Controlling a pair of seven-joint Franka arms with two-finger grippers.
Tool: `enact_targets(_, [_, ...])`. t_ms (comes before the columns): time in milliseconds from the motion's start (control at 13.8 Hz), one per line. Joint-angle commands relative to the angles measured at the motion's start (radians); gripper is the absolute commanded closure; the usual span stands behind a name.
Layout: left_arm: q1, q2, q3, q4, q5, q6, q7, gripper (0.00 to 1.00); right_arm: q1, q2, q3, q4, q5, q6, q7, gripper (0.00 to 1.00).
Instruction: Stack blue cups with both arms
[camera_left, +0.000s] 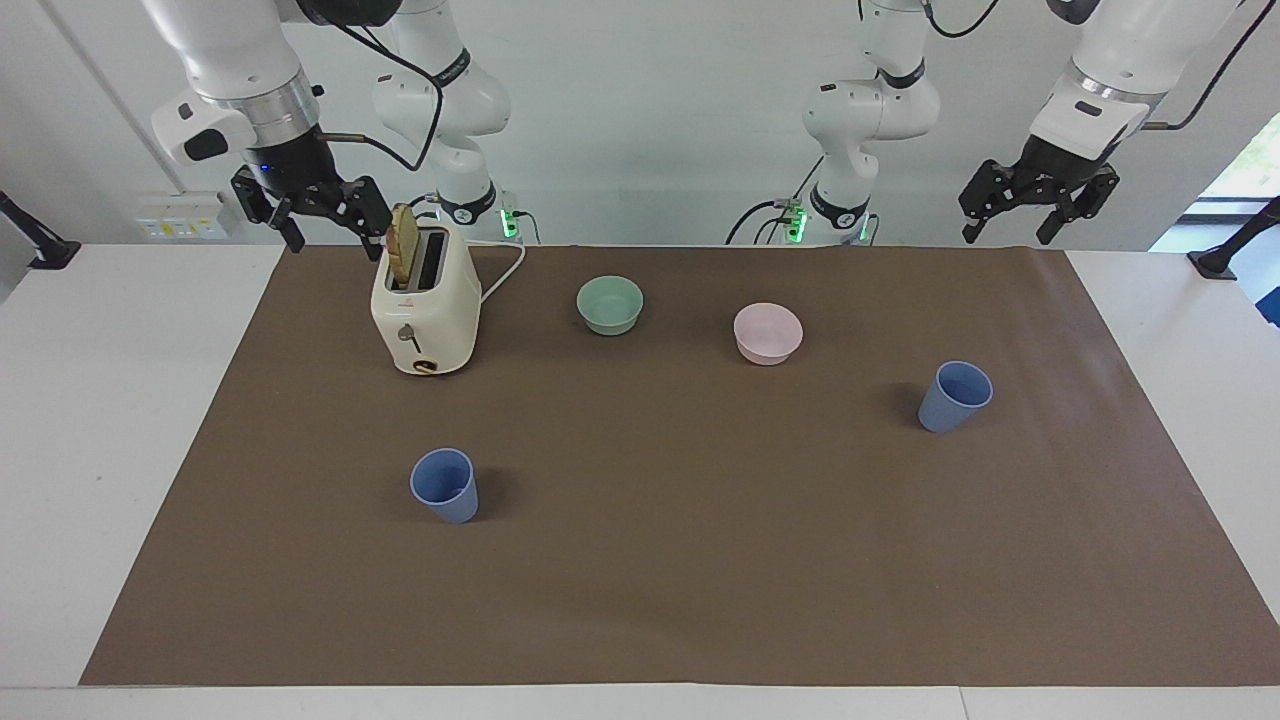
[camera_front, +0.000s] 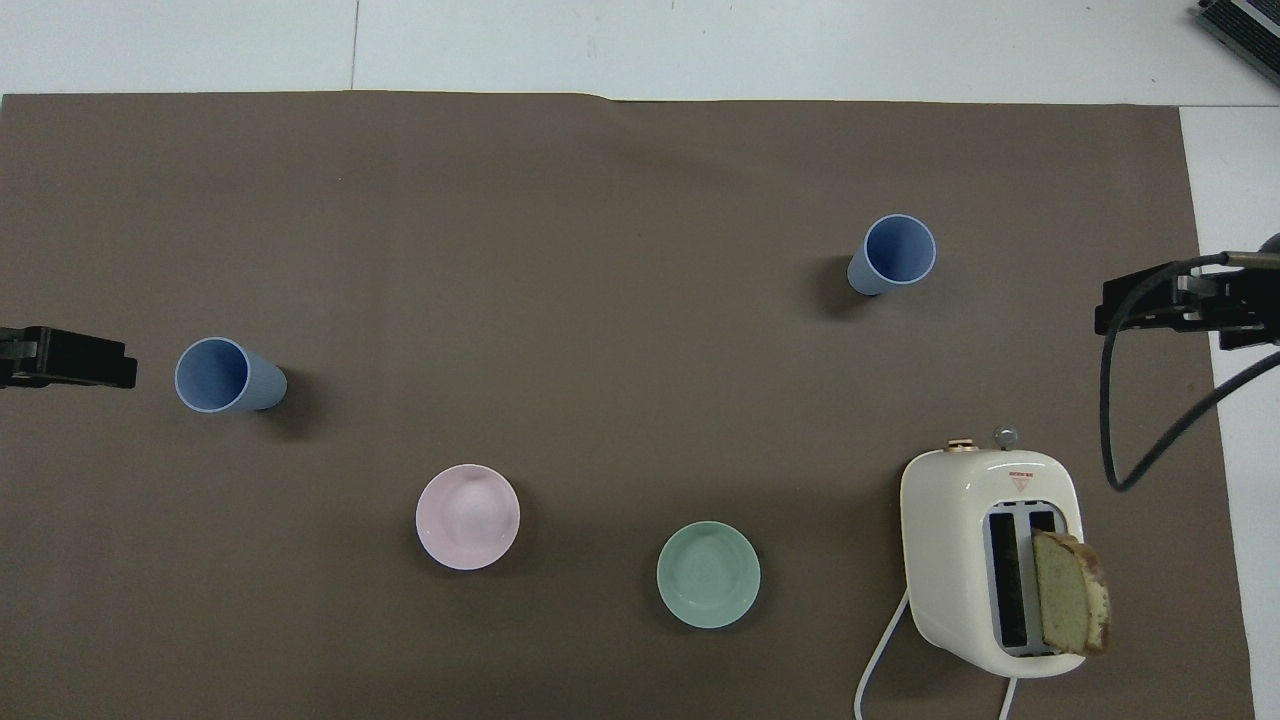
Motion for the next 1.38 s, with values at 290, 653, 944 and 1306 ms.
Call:
enact_targets(290, [0.001,-0.012,0.012,-0.104,-0.012,0.112,-0.002,0.0,-0.012,0.0,0.003,0.006,0.018,-0.005,-0.027,0.0])
enact_targets(653, [0.08,0.002,0.013,-0.238,-0.011,0.244,-0.005,0.0,-0.012,0.0,0.003,0.006,0.018,-0.005,-0.027,0.0])
enact_targets(944, [0.145,0.053,0.013,-0.284,-0.011,0.346,-0.037,0.0,-0.012,0.0,0.003,0.006,0.018,-0.005,-0.027,0.0])
enact_targets(1306, [0.159,0.117,0.012,-0.357,-0.014,0.451,-0.203,0.0,-0.013,0.0,-0.016,0.006,0.016,-0.008,-0.034,0.0])
